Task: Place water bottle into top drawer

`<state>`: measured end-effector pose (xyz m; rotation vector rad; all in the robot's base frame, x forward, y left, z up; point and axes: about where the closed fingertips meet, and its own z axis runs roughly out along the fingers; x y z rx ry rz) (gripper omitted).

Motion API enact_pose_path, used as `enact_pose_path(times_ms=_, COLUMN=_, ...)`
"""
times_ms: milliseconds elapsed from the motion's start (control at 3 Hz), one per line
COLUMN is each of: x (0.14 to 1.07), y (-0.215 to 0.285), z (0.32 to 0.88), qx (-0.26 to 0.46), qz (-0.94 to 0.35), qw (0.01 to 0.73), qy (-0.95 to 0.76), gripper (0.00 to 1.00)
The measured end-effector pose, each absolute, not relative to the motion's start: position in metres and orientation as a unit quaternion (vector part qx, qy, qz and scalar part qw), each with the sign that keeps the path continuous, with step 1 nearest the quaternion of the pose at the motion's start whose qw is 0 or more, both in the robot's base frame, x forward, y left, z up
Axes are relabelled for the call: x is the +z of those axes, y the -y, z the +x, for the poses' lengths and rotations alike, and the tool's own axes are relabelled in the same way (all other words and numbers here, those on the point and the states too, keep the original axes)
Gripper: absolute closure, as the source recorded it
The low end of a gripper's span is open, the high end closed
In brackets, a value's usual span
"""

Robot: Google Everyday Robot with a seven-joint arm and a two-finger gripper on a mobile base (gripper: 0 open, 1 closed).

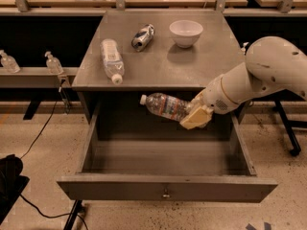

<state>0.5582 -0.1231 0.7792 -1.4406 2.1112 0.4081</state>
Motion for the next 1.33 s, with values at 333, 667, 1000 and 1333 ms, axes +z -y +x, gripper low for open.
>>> enact_pose_path(times_ms=333, x=0.739, y=0.128, z=0.552, qx=0.135, qz=-0.563, qw=0.267, qy=-0.77, gripper=1.0)
enact_pose_path(times_ms=667, x=0.674, y=0.132, z=0.542, qx=0.108, qz=-0.612, qw=0.243, qy=-0.745, gripper=1.0)
enact_pose_path(times_ms=1000, x=0.637, y=0.14, z=0.54, qx=0.091, qz=-0.627, qw=0.23, qy=-0.739, gripper=0.86)
enact_pose_path(times_ms=1333, x=0.635, y=0.14, z=0.54, qx=0.091, qz=-0.628, qw=0.23, qy=-0.738, gripper=0.62)
